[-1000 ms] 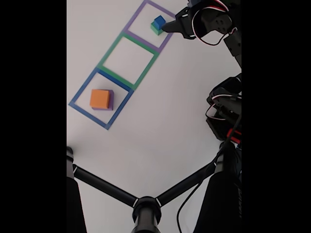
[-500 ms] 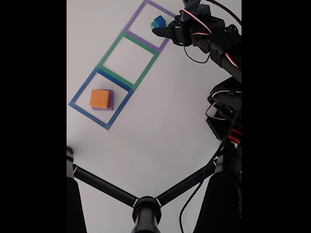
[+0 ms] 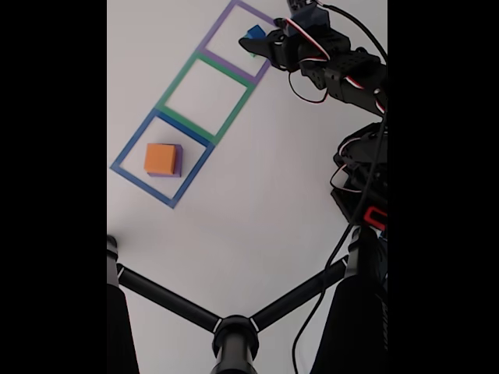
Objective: Tower of hanoi
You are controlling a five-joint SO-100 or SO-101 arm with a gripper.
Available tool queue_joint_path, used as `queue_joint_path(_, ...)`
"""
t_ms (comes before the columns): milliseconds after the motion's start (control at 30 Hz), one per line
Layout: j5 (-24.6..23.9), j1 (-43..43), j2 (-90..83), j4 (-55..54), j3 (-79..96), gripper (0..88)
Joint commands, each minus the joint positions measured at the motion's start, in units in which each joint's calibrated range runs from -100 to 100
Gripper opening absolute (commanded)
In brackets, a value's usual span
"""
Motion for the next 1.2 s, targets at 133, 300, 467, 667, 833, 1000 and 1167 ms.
queue_joint_path(133, 0.0, 0.58, 4.95, -8.36, 0.06, 24.4)
queue_joint_path(300, 0.0, 0.1, 8.42, -12.32, 0.15, 22.0)
queue_joint_path(467, 0.0, -0.19, 10.6, -14.27, -0.67, 19.0)
queue_joint_path(667, 0.0, -0.66, 11.82, -14.92, -1.31, 15.2)
queue_joint_path(833, 0.0, -1.53, 12.78, -16.05, -1.31, 12.2)
queue_joint_path(1000, 0.0, -2.1, 13.91, -17.26, -1.4, 10.8)
queue_joint_path(1167, 0.0, -2.77, 14.8, -18.07, -1.76, 8.3)
